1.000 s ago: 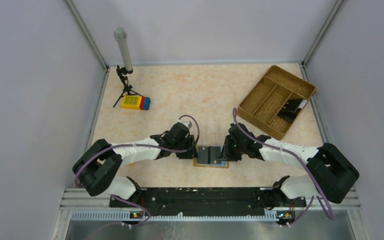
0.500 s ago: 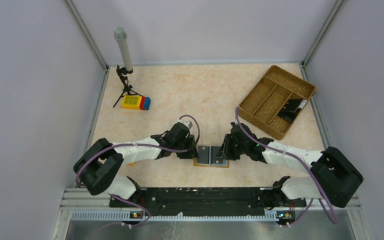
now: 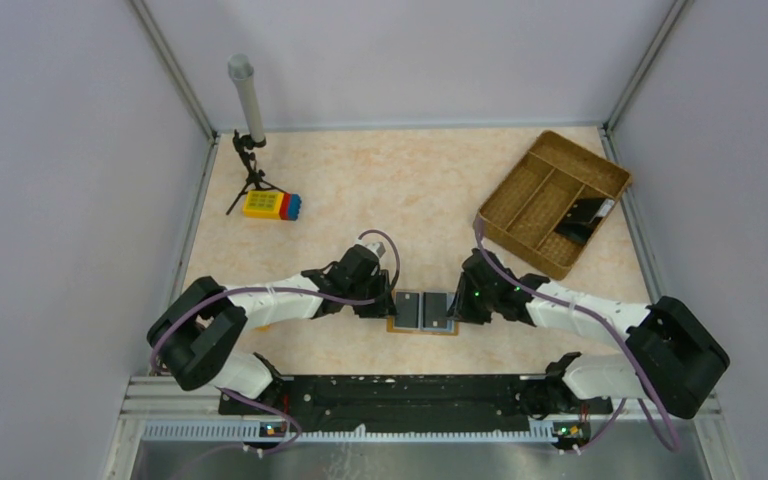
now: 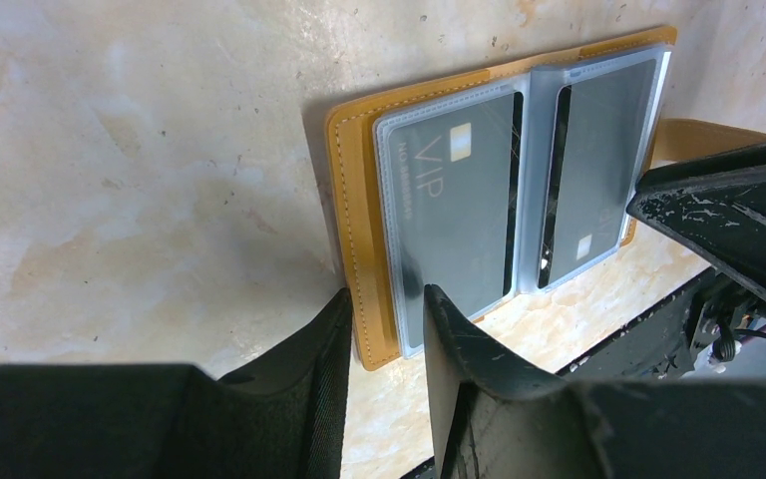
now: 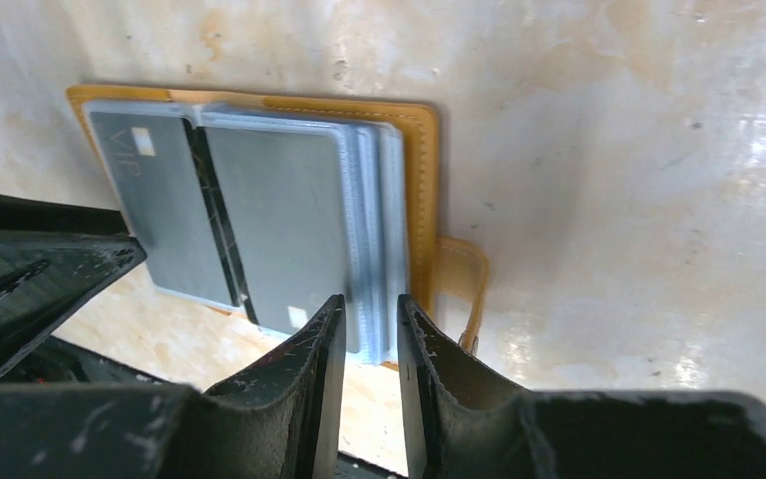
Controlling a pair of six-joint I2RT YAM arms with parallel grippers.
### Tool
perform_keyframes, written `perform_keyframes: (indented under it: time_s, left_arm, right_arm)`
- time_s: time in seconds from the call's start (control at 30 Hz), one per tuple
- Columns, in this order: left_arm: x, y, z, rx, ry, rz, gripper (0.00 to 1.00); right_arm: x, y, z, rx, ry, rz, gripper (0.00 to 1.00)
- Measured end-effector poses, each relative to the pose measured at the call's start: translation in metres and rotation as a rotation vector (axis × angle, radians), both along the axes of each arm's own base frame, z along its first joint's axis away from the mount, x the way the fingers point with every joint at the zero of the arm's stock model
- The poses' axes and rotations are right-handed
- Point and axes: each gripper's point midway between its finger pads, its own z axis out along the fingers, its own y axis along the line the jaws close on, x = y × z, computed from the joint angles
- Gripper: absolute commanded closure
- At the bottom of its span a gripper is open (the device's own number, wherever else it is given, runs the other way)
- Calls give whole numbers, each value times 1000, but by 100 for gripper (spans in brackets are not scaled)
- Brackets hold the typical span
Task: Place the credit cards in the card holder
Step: Insert the credit card into the card holder.
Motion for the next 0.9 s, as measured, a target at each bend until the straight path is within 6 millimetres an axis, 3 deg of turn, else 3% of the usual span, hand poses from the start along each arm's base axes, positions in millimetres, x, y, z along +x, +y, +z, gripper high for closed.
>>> perform_keyframes:
  time_s: [0.17,0.6,0.9]
  left_arm:
    - [0,0,0,-2,1,-2,67]
    - [0,-1,-1,-2,2,-2,67]
    - [0,-1,-1,-2,2,-2,68]
  right_arm:
    - [0,-7,-3,-33,1,-15,76]
    - [2,4,11,33,-32,14,78]
    - [3,7,6,36,-21,21,79]
